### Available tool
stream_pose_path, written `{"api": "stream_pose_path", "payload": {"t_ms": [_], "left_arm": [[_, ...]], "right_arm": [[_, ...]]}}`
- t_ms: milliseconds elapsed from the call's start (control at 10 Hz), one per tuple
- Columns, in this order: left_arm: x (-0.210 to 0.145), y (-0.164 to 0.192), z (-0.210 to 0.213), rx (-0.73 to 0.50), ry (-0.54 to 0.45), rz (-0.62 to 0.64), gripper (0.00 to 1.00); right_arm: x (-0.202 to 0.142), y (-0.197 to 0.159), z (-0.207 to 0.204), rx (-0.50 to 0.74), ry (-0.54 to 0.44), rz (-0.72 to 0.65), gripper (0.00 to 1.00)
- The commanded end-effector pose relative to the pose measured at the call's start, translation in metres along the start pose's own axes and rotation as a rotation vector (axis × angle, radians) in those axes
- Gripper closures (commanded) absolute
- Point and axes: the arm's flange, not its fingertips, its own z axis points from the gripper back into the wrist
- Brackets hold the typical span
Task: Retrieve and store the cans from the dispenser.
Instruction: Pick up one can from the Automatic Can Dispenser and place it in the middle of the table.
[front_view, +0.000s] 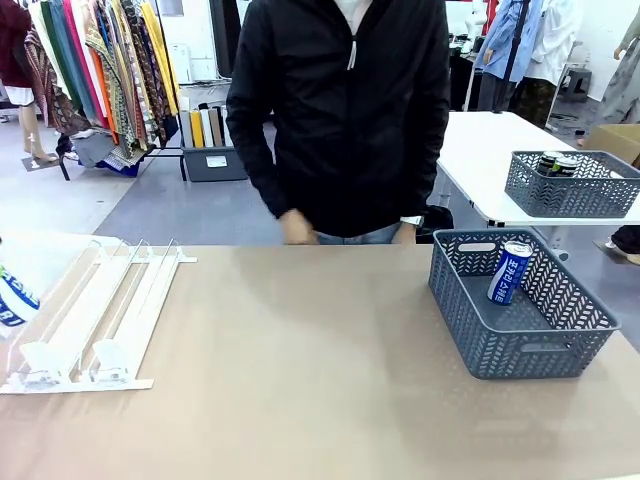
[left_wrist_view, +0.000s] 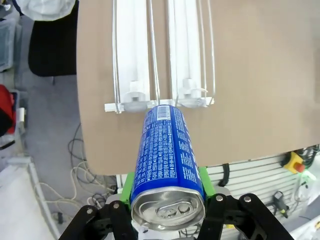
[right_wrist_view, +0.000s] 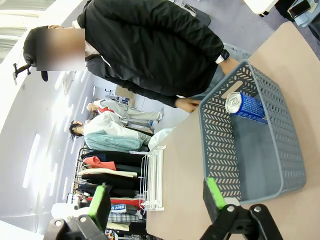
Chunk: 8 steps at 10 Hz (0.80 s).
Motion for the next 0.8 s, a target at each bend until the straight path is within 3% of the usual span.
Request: {"api": "stream_pose_path", "payload": {"t_ms": [0,200,300,500,700], "left_arm": [[-0.003,0.009,0.007,-0.06,-0.027,0.011,1.0],[-0.004,0.024,0.004,-0.089,0.001,0.056,1.0],[-0.007,0.008,0.011,-0.036,-0.025,0.02,1.0],[-0.007,0.018,0.006,-0.052,-0.011,0.04,1.0],[0.012,-0.024,-0.013,-0.036,-0.009,-0.032,1.0]], "right_arm": [[0.003,0.001,-0.002,0.026,-0.019,0.025,0.0],[0.003,0.001,-0.002,0.026,-0.019,0.025,0.0],[0.003,0.001,-0.002,0.026,-0.019,0.025,0.0],[0.003,0.001,-0.002,0.026,-0.019,0.025,0.0],[0.003,0.001,-0.002,0.026,-0.019,0.025,0.0]]}}
